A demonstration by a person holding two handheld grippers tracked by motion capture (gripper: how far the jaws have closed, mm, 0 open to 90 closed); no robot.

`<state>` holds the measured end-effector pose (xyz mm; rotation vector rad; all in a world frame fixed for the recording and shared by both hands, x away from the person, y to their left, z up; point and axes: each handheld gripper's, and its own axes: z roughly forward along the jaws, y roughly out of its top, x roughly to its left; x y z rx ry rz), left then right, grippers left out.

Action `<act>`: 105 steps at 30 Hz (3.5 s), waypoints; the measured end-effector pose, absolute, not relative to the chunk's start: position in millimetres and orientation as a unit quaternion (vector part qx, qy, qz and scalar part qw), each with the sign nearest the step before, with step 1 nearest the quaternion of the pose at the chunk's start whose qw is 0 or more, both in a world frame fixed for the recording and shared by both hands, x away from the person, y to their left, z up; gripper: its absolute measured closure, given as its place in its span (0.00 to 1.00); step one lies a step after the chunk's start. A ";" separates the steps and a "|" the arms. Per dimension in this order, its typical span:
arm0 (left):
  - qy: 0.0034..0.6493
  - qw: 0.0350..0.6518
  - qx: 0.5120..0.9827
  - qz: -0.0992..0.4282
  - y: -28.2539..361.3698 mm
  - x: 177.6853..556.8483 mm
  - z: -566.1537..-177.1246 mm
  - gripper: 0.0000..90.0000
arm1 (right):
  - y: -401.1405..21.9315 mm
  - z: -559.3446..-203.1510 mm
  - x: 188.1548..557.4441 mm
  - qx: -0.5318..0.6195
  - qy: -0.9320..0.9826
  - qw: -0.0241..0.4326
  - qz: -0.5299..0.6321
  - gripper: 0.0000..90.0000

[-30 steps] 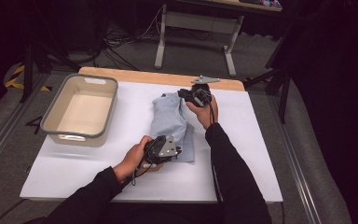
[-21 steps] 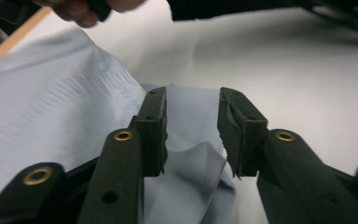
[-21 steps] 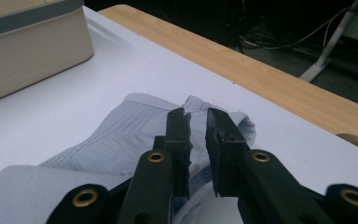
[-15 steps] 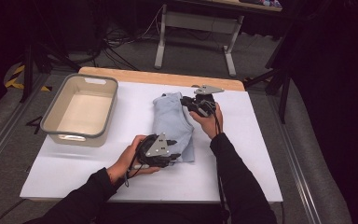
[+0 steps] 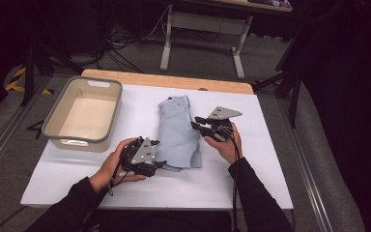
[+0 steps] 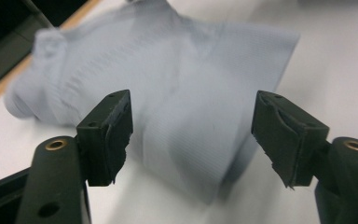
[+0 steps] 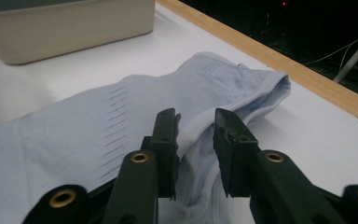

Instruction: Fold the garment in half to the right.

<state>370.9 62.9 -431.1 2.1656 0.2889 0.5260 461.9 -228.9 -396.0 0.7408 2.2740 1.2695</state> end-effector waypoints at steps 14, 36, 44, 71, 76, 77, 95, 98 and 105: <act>0.109 0.398 0.892 0.183 52.5 377.3 -450.0 0.72 | -235.0 -418.6 449.5 0.274 0.851 0.200 0.401 0.78; 0.088 0.416 0.883 0.200 40.2 377.1 -436.7 0.93 | -233.3 -404.8 456.2 0.285 0.827 0.267 0.404 0.98; 0.082 0.398 0.894 0.190 32.4 378.7 -443.9 0.91 | -232.5 -413.7 464.2 0.292 0.838 0.270 0.374 0.98; 0.125 0.448 0.869 0.171 58.0 375.8 -437.9 0.62 | -241.4 -423.2 453.4 0.285 0.842 0.274 0.367 0.81; 0.123 0.431 0.878 0.168 52.8 376.3 -441.7 0.41 | -243.3 -416.3 448.0 0.281 0.828 0.284 0.394 0.98; 0.124 0.427 0.879 0.169 51.5 376.4 -442.7 0.38 | -243.6 -415.1 447.1 0.279 0.825 0.283 0.401 1.00; 0.134 0.390 0.898 0.154 43.8 392.6 -458.9 0.77 | -224.6 -438.7 454.0 0.254 0.842 0.211 0.427 1.00; 0.129 0.381 0.902 0.154 43.1 392.7 -459.5 0.87 | -224.6 -441.8 455.3 0.258 0.844 0.209 0.421 1.00; 0.117 0.375 0.906 0.160 44.0 390.5 -457.2 0.93 | -218.9 -447.6 452.5 0.255 0.853 0.216 0.400 1.00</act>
